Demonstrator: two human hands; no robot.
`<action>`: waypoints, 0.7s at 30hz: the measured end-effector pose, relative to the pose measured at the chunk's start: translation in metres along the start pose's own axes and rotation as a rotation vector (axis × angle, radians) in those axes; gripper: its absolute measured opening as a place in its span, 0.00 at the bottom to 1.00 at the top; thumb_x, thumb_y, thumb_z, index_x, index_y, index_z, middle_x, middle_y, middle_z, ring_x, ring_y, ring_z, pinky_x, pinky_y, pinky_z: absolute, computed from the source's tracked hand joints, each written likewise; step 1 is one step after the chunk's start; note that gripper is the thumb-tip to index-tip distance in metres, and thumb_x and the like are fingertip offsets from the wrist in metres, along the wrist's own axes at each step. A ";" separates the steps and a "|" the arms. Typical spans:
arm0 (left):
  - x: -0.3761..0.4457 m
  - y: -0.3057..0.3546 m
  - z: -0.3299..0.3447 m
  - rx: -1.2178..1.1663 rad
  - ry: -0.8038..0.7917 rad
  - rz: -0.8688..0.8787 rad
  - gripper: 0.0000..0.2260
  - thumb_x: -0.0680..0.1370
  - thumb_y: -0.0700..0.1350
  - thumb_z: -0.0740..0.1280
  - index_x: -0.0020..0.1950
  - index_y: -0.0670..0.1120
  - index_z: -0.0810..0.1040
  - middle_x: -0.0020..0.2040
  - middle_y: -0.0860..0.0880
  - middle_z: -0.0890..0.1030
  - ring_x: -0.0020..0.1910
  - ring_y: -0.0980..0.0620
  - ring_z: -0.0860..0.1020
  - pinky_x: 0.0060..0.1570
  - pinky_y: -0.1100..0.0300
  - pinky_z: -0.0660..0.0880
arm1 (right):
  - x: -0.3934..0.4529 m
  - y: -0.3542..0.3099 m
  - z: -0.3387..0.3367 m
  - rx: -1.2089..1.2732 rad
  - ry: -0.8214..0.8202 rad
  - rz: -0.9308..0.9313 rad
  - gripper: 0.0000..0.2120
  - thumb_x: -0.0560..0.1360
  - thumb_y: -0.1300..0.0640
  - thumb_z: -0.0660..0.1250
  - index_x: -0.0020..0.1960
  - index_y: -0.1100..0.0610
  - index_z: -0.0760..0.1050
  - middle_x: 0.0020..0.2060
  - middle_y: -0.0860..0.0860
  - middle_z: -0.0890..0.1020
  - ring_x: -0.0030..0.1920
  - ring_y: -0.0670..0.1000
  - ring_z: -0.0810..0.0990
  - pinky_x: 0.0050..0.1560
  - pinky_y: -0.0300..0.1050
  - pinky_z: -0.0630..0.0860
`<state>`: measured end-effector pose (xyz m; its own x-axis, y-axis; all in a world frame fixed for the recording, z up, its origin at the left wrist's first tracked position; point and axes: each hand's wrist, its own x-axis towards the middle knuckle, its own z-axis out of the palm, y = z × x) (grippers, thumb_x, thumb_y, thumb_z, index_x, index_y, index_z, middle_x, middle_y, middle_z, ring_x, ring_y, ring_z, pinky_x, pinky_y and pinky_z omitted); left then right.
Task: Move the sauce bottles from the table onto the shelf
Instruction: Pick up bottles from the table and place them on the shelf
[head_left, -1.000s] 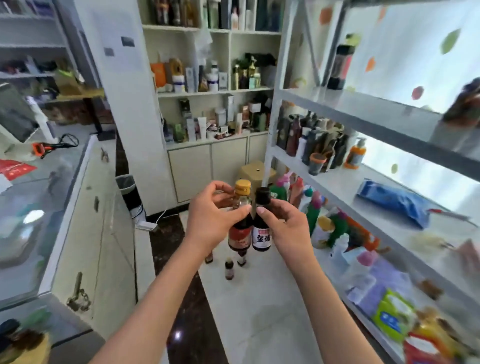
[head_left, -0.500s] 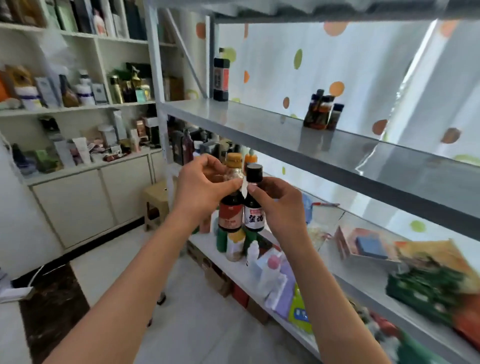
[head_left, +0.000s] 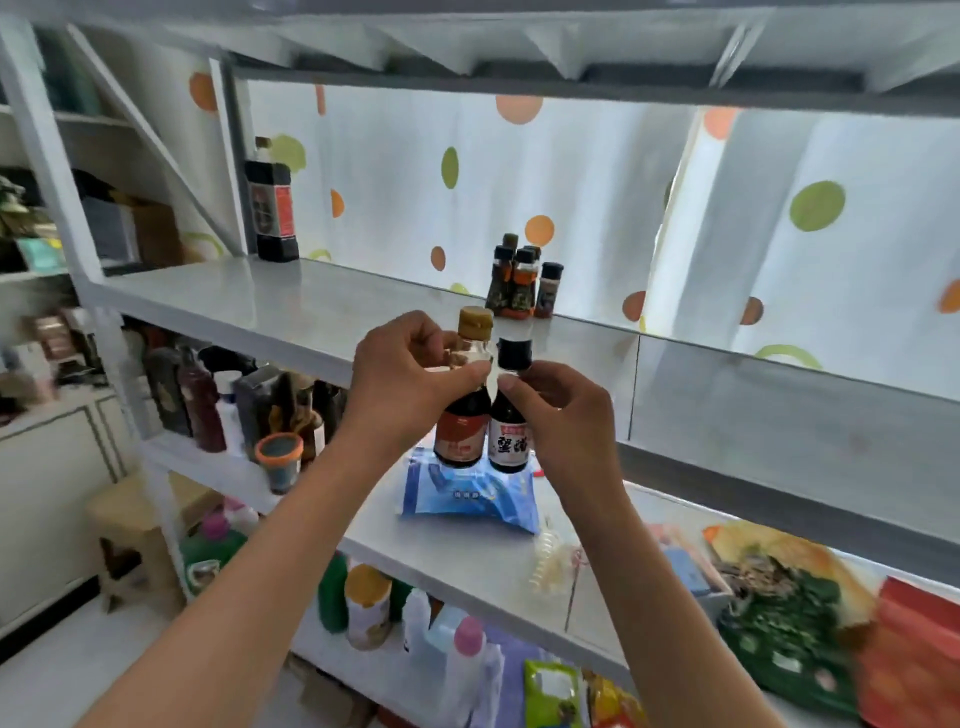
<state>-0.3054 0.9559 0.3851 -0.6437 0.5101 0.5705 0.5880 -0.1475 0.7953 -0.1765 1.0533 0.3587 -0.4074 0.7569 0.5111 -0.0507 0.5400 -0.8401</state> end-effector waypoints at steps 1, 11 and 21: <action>0.018 -0.006 0.004 -0.019 -0.010 0.015 0.19 0.62 0.47 0.80 0.33 0.47 0.69 0.37 0.53 0.84 0.43 0.62 0.83 0.43 0.51 0.82 | 0.015 0.002 0.005 -0.022 0.020 -0.004 0.05 0.73 0.49 0.74 0.41 0.39 0.79 0.38 0.36 0.84 0.42 0.40 0.83 0.46 0.46 0.81; 0.153 -0.079 0.055 -0.066 -0.115 0.078 0.18 0.64 0.51 0.79 0.34 0.46 0.70 0.35 0.53 0.82 0.38 0.58 0.80 0.35 0.62 0.76 | 0.134 0.043 0.047 -0.159 0.156 0.053 0.08 0.74 0.55 0.73 0.53 0.52 0.84 0.44 0.44 0.86 0.45 0.43 0.84 0.50 0.47 0.81; 0.183 -0.129 0.100 -0.217 -0.246 0.010 0.16 0.67 0.46 0.79 0.44 0.52 0.72 0.48 0.56 0.82 0.51 0.60 0.81 0.51 0.58 0.80 | 0.174 0.079 0.049 -0.253 0.177 0.070 0.07 0.74 0.56 0.73 0.52 0.51 0.81 0.43 0.42 0.85 0.44 0.38 0.83 0.47 0.35 0.77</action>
<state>-0.4495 1.1528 0.3665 -0.4850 0.6936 0.5327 0.4588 -0.3168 0.8302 -0.2962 1.2097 0.3721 -0.2355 0.8359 0.4958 0.2098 0.5418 -0.8139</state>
